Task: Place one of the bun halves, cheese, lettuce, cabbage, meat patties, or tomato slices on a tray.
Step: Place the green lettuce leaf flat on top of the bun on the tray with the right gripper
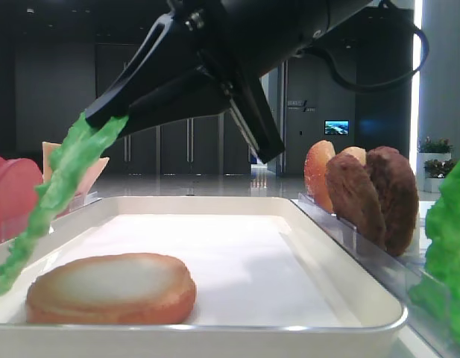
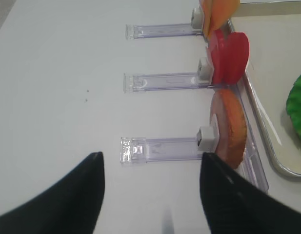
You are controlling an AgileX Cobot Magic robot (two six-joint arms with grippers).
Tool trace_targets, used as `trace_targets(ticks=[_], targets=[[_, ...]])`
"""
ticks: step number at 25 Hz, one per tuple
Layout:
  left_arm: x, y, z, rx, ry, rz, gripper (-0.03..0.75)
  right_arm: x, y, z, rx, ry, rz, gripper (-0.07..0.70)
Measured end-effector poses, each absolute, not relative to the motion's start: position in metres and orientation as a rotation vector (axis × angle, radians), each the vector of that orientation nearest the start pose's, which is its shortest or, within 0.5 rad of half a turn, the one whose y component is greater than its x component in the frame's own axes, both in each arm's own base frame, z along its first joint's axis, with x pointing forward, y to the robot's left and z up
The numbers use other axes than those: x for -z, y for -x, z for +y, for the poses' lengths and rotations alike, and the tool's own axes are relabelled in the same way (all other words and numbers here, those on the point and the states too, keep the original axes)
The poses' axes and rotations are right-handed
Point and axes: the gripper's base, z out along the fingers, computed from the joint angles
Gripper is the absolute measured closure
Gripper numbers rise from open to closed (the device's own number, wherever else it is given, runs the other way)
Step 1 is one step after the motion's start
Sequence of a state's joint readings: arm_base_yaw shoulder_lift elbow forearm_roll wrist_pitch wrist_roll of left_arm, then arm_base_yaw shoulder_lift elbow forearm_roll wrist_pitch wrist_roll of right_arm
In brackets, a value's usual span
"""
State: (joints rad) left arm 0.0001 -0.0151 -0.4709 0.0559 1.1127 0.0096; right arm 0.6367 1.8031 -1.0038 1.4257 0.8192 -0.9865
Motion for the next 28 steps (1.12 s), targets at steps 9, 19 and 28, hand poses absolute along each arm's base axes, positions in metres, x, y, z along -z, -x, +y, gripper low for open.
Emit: trace_targets(ticks=[9, 19, 28], targets=[[-0.2651, 0.0062, 0.0046, -0.074, -0.006, 2.110, 0.244, -0.1933, -0.2417, 0.2593, -1.389, 0.725, 2.474, 0.594], [-0.2651, 0.0062, 0.0046, -0.074, -0.006, 2.110, 0.244, -0.1904, -0.2404, 0.2573, -1.355, 0.742, 2.515, 0.594], [-0.2651, 0.0062, 0.0046, -0.074, -0.006, 2.110, 0.244, -0.1861, -0.2429, 0.2524, -1.293, 0.740, 2.543, 0.594]])
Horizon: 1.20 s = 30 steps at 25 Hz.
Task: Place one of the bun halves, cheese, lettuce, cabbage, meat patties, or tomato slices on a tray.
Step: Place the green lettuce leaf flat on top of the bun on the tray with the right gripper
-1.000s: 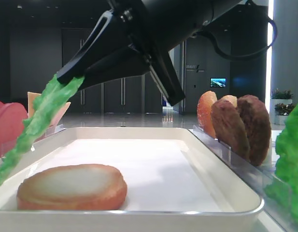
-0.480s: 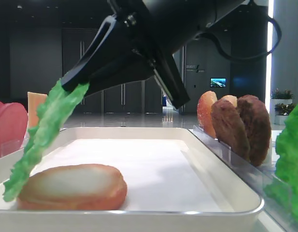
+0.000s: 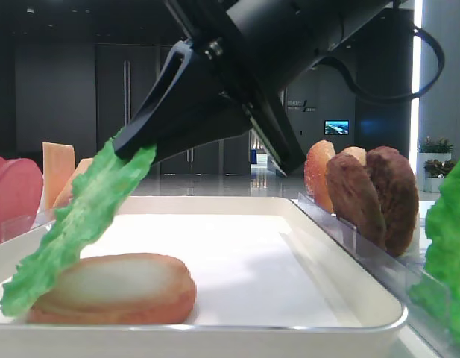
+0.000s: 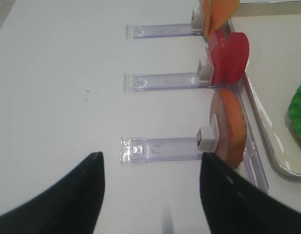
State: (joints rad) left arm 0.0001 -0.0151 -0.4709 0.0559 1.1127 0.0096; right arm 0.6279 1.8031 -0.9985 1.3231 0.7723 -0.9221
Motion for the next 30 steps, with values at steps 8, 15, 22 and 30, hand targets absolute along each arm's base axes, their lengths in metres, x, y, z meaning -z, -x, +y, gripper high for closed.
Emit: trace_targets(ticks=[8, 15, 22, 30], targets=[[-0.2651, 0.0062, 0.0046, -0.074, -0.006, 2.110, 0.244, -0.1839, -0.2440, 0.2508, -1.248, 0.745, 2.557, 0.594], [-0.2651, 0.0062, 0.0046, -0.074, -0.006, 2.110, 0.244, -0.1817, -0.2437, 0.2490, -1.207, 0.773, 2.572, 0.594], [-0.2651, 0.0062, 0.0046, -0.074, -0.006, 2.110, 0.244, -0.1781, -0.2441, 0.2461, -1.149, 0.778, 2.601, 0.591], [-0.2651, 0.0062, 0.0046, -0.074, -0.006, 2.110, 0.244, -0.1770, -0.2456, 0.2451, -1.115, 0.780, 2.599, 0.547]])
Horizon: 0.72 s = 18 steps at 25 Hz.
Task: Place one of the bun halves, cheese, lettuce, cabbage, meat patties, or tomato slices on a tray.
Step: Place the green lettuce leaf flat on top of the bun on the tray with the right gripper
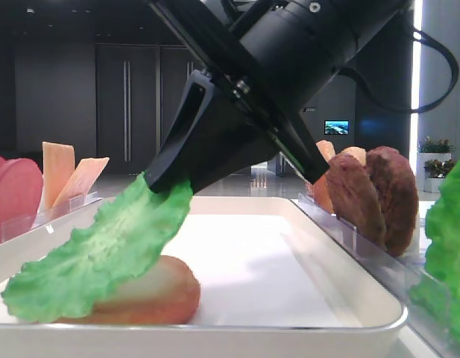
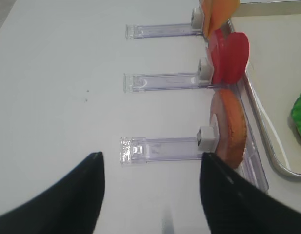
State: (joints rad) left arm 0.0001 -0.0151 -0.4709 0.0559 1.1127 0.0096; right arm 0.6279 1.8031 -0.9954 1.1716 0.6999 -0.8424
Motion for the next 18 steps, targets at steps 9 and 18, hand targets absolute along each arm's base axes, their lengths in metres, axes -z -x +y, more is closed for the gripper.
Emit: trace_targets(ticks=[9, 18], targets=[[-0.265, 0.006, 0.005, -0.078, -0.014, 2.110, 0.244, -0.177, -0.247, 0.245, -1.097, 0.770, 2.595, 0.304], [-0.265, 0.006, 0.005, -0.078, -0.014, 2.110, 0.244, -0.201, -0.257, 0.228, -1.039, 0.722, 2.510, 0.220]])
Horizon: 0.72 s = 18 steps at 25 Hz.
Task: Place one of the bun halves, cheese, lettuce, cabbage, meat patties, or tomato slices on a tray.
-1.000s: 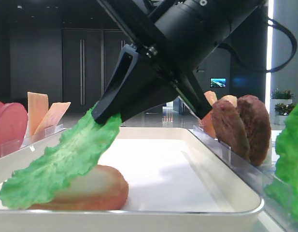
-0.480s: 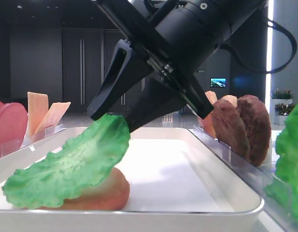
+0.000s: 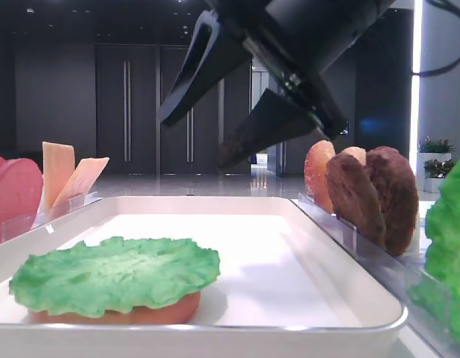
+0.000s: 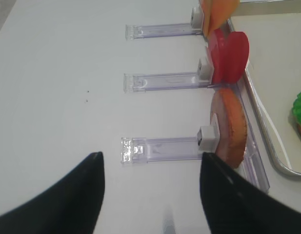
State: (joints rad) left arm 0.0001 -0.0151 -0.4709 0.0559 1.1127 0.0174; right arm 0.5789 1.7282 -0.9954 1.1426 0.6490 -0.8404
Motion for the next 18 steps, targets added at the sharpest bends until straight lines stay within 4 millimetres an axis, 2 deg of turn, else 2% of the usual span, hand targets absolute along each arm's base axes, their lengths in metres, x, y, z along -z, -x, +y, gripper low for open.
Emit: trace_targets(ticks=[8, 14, 18], targets=[[-0.265, 0.006, 0.005, -0.078, -0.014, 2.110, 0.244, -0.254, -0.254, 0.202, -1.014, 0.705, 2.345, 0.218], [-0.265, 0.006, 0.005, -0.078, -0.014, 2.110, 0.244, -0.292, -0.258, 0.162, -0.925, 0.618, 2.228, 0.218], [-0.265, 0.006, 0.005, -0.078, -0.014, 2.110, 0.244, -0.308, -0.261, 0.135, -0.866, 0.548, 2.187, 0.218]])
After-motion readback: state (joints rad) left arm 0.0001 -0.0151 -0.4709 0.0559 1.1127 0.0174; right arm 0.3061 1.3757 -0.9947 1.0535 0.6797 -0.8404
